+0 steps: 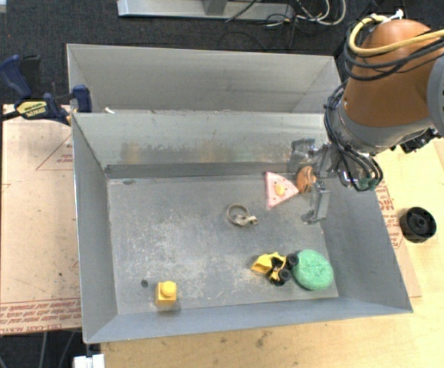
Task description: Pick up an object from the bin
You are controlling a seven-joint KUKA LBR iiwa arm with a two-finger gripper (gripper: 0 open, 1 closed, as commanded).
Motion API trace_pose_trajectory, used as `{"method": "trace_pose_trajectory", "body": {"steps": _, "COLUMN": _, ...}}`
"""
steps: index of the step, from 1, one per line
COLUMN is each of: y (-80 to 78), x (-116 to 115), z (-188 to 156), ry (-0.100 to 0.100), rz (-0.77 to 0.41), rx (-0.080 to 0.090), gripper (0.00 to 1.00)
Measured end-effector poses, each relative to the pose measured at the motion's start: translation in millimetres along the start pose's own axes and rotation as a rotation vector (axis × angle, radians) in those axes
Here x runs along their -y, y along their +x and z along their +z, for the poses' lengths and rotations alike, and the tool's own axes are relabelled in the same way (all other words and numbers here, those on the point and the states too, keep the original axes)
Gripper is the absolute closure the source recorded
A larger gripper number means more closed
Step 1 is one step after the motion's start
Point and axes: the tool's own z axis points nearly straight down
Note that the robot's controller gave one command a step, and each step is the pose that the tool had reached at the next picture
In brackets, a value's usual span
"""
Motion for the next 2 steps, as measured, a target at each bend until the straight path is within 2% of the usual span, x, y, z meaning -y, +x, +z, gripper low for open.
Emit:
{"method": "trace_pose_trajectory", "body": {"steps": 1, "y": 18.0, "x": -4, "z": 41, "ry": 0.000, "rz": -0.068, "rx": 0.005, "gripper": 0.00}}
{"method": "trace_pose_trajectory", "body": {"steps": 2, "y": 27.3, "x": -19, "z": 62, "ry": -0.001, "rz": -0.004, "rx": -0.003, "gripper": 0.00}}
